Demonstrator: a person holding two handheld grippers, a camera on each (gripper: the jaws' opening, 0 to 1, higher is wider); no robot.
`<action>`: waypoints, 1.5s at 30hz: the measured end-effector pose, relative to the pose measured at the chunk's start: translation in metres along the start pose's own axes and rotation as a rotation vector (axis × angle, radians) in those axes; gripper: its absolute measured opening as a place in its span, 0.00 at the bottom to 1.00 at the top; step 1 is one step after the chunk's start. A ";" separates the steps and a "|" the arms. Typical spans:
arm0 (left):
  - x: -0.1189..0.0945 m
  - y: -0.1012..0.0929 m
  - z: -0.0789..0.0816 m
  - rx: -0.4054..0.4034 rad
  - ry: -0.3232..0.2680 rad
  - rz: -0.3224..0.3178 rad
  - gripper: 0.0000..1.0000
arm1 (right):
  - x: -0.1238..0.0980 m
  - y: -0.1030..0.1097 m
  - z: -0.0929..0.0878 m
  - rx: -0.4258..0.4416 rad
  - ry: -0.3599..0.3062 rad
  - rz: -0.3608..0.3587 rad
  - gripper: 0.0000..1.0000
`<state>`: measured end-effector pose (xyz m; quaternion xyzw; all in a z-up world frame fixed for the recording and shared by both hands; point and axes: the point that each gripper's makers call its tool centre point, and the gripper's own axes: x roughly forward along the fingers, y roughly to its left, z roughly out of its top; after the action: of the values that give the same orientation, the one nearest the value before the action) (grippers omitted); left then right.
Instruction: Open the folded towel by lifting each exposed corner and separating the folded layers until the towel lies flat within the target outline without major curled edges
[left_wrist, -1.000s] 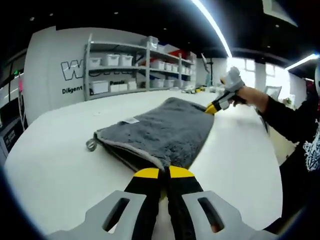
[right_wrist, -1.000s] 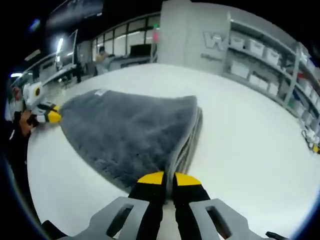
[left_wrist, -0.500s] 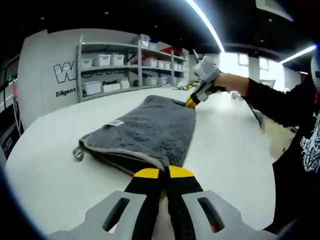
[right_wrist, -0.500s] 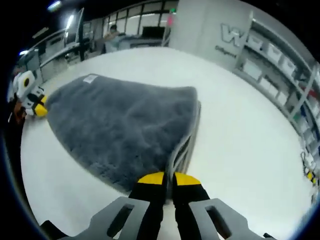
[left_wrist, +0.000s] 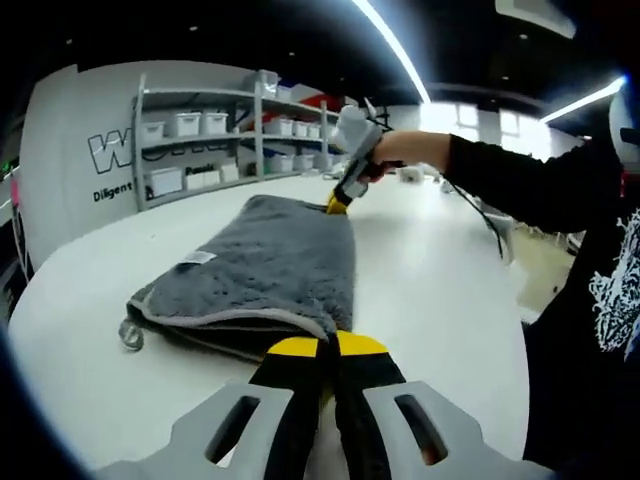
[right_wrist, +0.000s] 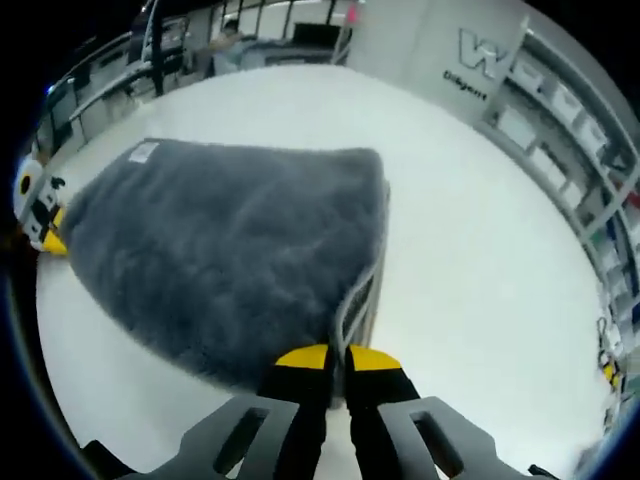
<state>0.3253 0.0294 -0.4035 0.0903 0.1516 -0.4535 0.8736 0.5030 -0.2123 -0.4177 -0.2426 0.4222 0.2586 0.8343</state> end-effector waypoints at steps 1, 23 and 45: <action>0.001 -0.002 0.000 0.003 -0.001 -0.001 0.02 | 0.001 -0.001 0.001 0.001 0.008 0.005 0.00; 0.018 -0.039 0.005 0.071 -0.006 -0.076 0.02 | 0.019 -0.009 0.023 -0.144 0.119 -0.028 0.00; 0.033 -0.064 0.010 0.137 -0.013 -0.132 0.02 | 0.038 -0.014 0.048 -0.249 0.156 -0.002 0.00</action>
<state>0.2927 -0.0355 -0.4073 0.1365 0.1201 -0.5199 0.8346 0.5592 -0.1846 -0.4216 -0.3639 0.4500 0.2883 0.7628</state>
